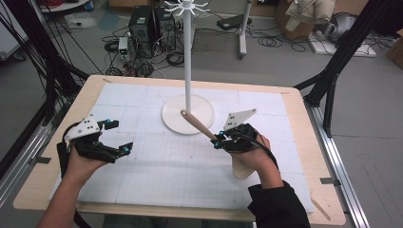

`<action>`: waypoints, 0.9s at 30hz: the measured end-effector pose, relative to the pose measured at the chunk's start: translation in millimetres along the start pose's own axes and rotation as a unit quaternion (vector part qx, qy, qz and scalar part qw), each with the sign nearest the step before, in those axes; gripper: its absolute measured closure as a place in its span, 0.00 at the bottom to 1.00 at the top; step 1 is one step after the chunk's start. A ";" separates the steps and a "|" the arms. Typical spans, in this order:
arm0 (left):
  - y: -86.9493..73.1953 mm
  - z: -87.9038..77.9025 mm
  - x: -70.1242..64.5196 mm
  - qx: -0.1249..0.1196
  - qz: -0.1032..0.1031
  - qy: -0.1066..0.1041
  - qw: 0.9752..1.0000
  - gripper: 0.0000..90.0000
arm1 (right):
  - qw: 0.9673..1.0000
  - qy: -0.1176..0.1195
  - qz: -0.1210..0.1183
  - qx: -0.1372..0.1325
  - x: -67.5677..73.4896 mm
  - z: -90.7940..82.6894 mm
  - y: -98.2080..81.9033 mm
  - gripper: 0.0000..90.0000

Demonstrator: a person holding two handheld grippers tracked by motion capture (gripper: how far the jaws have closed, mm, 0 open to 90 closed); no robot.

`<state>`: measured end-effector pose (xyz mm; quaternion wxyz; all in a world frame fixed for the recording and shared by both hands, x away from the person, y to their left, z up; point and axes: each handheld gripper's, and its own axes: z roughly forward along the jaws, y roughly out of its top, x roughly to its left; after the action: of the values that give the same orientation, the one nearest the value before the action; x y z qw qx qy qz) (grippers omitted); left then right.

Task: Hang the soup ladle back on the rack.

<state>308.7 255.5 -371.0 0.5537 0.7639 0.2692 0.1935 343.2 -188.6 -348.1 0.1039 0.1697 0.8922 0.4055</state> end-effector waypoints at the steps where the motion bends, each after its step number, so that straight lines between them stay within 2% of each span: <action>1: 0.0 0.0 0.0 0.000 0.000 0.000 1.000 0.02 | 1.000 -0.001 0.007 -0.013 -1.2 -4.4 -0.5 0.87; 5: 2.6 -2.6 -0.1 -0.004 0.000 0.000 1.000 0.02 | 0.998 -0.004 0.027 -0.065 -5.6 -20.3 -2.7 0.87; 11: 2.9 -4.2 0.5 -0.007 0.000 0.002 1.000 0.02 | 0.990 -0.006 0.048 -0.135 -11.2 -40.0 -3.4 0.87; 14: 2.9 -4.9 1.0 -0.008 -0.001 0.001 1.000 0.02 | 0.988 -0.013 0.050 -0.142 -13.0 -46.5 -0.7 0.87; 19: 2.6 -6.4 2.2 -0.010 -0.001 0.003 1.000 0.02 | 0.989 -0.021 0.048 -0.139 -16.8 -53.5 9.0 0.87; 27: 4.2 -10.5 4.0 -0.011 0.000 0.005 1.000 0.02 | 0.986 -0.028 0.057 -0.155 -36.5 -63.4 35.1 0.87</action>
<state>306.5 264.8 -363.8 0.5607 0.7569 0.2697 0.2000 364.0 -224.8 -278.5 0.1308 0.2131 0.8043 0.5391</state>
